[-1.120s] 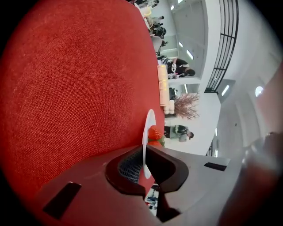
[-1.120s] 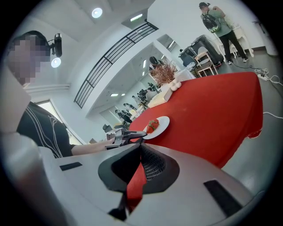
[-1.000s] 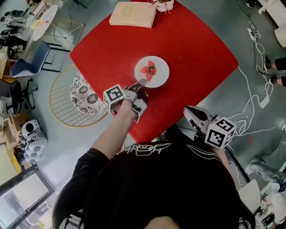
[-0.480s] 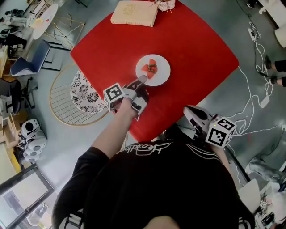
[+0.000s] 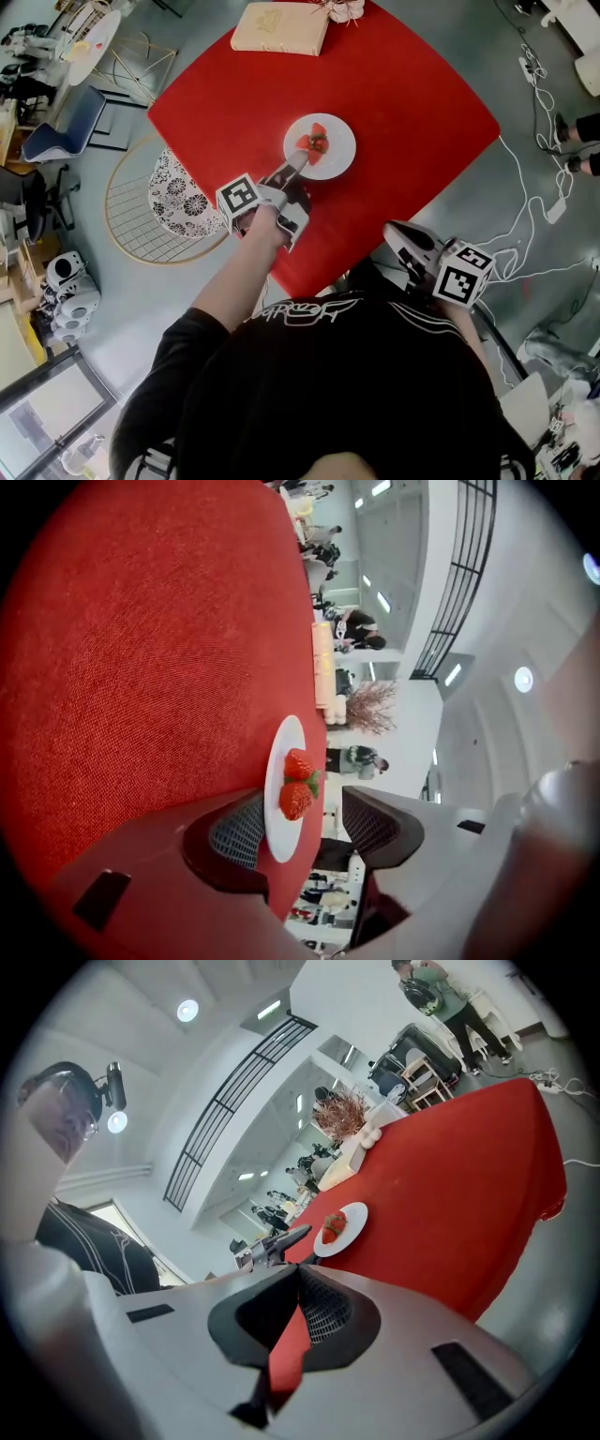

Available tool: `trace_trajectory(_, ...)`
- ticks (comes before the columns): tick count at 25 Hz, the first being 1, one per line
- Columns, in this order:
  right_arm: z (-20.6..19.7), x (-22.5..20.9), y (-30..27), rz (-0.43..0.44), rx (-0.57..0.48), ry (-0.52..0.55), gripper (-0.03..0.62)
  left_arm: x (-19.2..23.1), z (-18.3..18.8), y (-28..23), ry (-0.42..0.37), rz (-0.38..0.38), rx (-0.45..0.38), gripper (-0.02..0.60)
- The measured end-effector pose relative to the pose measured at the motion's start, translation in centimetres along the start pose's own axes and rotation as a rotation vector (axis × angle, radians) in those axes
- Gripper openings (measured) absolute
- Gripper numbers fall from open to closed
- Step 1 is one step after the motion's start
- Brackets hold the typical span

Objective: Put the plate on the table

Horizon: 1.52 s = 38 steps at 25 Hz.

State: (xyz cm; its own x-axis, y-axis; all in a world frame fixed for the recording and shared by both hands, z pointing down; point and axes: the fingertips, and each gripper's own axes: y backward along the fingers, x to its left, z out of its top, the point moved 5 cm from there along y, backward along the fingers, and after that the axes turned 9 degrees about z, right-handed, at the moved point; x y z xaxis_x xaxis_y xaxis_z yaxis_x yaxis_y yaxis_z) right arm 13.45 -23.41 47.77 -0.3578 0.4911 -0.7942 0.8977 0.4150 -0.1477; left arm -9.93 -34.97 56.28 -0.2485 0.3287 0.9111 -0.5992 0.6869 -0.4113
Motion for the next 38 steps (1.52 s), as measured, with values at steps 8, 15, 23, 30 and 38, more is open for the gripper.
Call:
trace_trajectory(8, -0.2, 0.0, 0.0, 0.0, -0.011, -0.018, 0.008, -1.4, -0.6, 0.0, -0.161, -0.006, 0.031, 0.321)
trace_trajectory(15, -0.4, -0.1, 0.2, -0.006, -0.006, -0.028, 0.008, -2.0, -1.7, -0.4, -0.48, 0.118, 0.086, 0.339)
trace_trajectory(23, -0.3, 0.1, 0.3, -0.009, 0.001, -0.032, 0.008, -2.0, -3.1, -0.5, -0.911, 0.269, 0.202, 0.345)
trace_trajectory(30, -0.6, 0.0, 0.4, -0.007, 0.013, -0.032, 0.008, -1.4, -4.4, -0.5, -1.227, 0.363, 0.3, 0.345)
trace_trajectory(38, -1.0, -0.1, 0.7, -0.007, 0.007, -0.038, 0.008, -0.8, -4.9, -0.4, -1.345, 0.425, 0.346, 0.345)
